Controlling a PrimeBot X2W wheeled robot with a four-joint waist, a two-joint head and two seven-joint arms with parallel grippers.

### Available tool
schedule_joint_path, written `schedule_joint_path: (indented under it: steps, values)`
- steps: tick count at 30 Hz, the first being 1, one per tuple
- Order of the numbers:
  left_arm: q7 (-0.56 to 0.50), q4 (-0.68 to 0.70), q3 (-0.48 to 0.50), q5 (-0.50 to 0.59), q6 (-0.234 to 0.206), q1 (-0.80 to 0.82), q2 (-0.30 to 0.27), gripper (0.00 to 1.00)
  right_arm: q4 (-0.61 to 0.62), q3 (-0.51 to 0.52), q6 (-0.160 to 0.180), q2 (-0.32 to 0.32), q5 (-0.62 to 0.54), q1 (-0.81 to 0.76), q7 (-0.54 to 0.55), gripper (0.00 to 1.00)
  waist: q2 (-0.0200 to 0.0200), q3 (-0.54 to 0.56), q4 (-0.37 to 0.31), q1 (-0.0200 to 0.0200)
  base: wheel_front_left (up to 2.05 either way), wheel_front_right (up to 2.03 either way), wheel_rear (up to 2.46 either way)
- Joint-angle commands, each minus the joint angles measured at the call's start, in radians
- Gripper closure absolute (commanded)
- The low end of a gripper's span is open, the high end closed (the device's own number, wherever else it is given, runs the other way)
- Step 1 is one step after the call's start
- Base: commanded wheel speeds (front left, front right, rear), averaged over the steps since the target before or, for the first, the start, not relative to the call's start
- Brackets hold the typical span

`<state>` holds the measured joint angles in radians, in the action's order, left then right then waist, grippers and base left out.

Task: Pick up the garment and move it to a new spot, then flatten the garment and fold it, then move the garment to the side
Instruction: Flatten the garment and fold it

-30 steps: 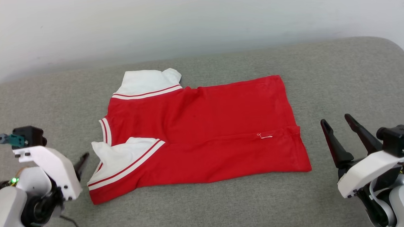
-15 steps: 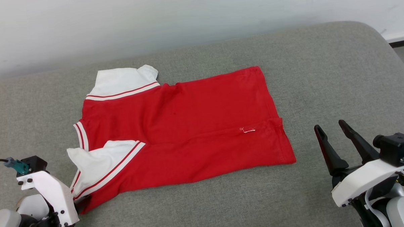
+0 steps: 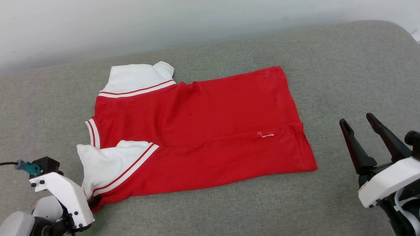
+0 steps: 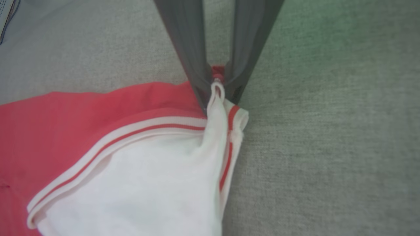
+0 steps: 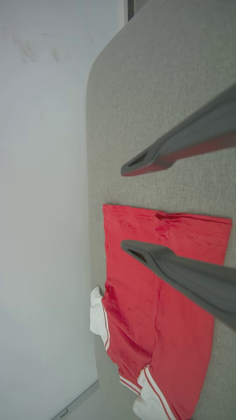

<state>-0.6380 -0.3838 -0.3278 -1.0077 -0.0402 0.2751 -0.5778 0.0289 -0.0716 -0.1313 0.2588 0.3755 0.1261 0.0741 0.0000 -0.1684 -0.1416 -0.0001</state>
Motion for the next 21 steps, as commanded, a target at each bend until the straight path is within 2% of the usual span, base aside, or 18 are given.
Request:
schedule_joint_path:
  steps: [1,5,6,7,9,12,17,21]
  values:
    - [0.005,-0.031,-0.029,0.002,0.016,-0.008,0.042,1.00,0.009,0.011,0.001,0.012,0.010,0.000,0.028,0.00,0.0000,0.010,0.015,0.0001,0.00,0.00,0.00]
    - [0.030,-0.037,-0.015,0.006,0.037,0.030,0.032,1.00,-0.008,0.036,0.001,0.041,0.068,0.021,0.152,0.00,0.0000,0.015,0.030,0.0001,0.00,0.00,0.00]
    - [0.044,-0.015,-0.006,0.017,0.046,0.065,0.011,1.00,-0.046,0.058,0.001,0.073,0.112,0.051,0.273,0.00,0.0000,0.009,0.046,0.0001,0.00,0.00,0.00]
    - [0.045,-0.007,-0.002,0.019,0.047,0.072,0.004,1.00,-0.066,0.060,0.001,0.081,0.120,0.061,0.319,0.00,0.0000,0.007,0.051,0.0001,0.00,0.00,0.00]
    - [0.039,0.015,-0.004,0.028,0.048,0.087,-0.006,1.00,-0.115,0.058,0.001,0.095,0.147,0.086,0.416,0.00,0.0000,-0.002,0.066,0.0001,0.00,0.00,0.00]
    - [0.035,0.073,-0.011,0.046,0.024,0.109,-0.004,1.00,-0.187,0.043,0.001,0.096,0.181,0.130,0.539,0.00,0.0000,-0.023,0.089,0.0001,0.00,0.00,0.00]
    - [0.028,0.135,-0.018,0.058,0.009,0.128,-0.005,1.00,-0.281,0.012,0.001,0.069,0.202,0.191,0.639,0.00,0.0000,-0.057,0.116,0.0001,0.00,0.00,0.00]
    - [0.024,0.172,-0.031,0.065,0.000,0.132,0.005,1.00,-0.372,-0.017,0.001,0.048,0.209,0.234,0.677,0.00,0.0000,-0.085,0.139,0.0001,0.00,0.00,0.00]
